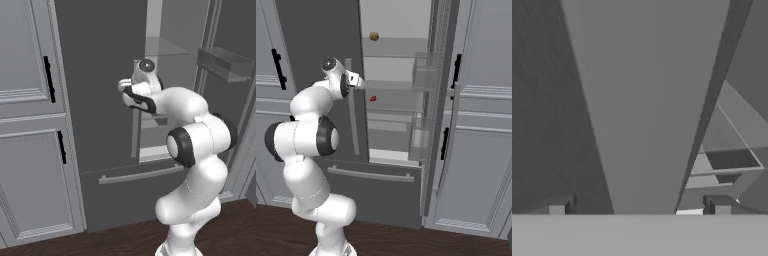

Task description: Take the strawberry from the fridge and place it on top of the pancake, located on the dining counter.

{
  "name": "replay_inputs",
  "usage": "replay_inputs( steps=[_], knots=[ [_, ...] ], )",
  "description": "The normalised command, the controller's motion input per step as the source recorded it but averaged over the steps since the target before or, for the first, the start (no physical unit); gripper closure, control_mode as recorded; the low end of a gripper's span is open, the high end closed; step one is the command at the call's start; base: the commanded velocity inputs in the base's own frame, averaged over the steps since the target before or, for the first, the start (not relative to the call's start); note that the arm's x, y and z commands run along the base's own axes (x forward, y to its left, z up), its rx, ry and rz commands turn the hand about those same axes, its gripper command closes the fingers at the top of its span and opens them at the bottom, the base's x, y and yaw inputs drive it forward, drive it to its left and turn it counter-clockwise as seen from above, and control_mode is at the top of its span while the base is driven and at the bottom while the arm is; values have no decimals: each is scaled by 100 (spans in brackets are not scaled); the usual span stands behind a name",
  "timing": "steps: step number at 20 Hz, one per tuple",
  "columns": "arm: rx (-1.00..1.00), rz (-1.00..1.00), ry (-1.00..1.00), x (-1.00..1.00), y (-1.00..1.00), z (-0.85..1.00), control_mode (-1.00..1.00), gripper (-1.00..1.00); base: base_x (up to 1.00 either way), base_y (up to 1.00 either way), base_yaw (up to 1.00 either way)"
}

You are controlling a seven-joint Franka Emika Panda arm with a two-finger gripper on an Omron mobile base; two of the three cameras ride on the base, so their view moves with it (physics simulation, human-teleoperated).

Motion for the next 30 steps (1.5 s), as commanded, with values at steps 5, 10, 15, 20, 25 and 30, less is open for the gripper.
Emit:
replay_inputs(
  steps=[5,10,15,20,25,30],
  knots=[
    [1,0,-21,0,0,-35,-100,-100,0,0,0],
    [7,0,-24,4,0,-30,-100,100,0,0,0],
    [2,-1,-6,12,0,-10,-100,100,0,0,0],
    [0,-16,6,-12,18,0,-100,100,0,0,0],
    [-8,-30,11,-50,67,0,-100,100,0,0,0],
    [-6,-27,3,-96,65,0,-100,100,0,0,0]
  ],
)
